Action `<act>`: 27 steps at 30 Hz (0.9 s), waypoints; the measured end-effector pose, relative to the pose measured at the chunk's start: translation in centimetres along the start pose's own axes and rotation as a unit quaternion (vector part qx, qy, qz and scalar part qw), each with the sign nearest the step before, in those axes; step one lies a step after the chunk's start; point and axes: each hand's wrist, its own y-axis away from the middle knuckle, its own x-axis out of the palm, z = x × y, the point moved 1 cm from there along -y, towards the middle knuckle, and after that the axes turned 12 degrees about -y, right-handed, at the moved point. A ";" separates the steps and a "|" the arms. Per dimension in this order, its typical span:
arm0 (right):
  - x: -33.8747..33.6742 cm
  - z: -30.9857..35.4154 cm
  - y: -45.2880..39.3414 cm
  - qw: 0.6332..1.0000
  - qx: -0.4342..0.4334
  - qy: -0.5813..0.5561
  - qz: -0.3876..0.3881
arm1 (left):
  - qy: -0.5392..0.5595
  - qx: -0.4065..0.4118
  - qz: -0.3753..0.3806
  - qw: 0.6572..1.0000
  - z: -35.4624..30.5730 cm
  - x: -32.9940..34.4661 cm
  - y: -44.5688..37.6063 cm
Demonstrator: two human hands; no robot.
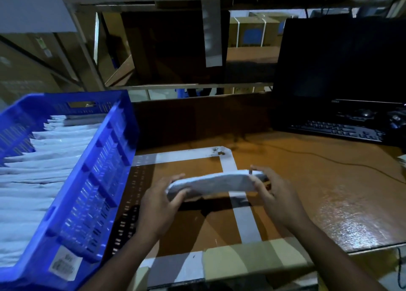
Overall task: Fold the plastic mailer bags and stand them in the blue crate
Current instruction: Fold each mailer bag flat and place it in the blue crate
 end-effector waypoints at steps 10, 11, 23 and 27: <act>2.4 -4.2 -2.5 0.973 0.098 0.211 0.001 | -0.184 -0.037 0.049 0.981 0.7 2.9 -0.1; 2.8 -4.1 -2.3 0.965 0.064 0.253 -0.008 | -0.204 -0.013 0.034 0.978 0.5 3.0 0.0; 9.9 -4.4 0.1 0.914 -0.071 0.351 0.191 | -0.283 0.144 0.195 0.928 0.4 7.7 2.2; 9.6 -4.4 -0.3 0.911 -0.067 0.358 0.192 | -0.277 0.146 0.201 0.928 0.3 7.7 1.9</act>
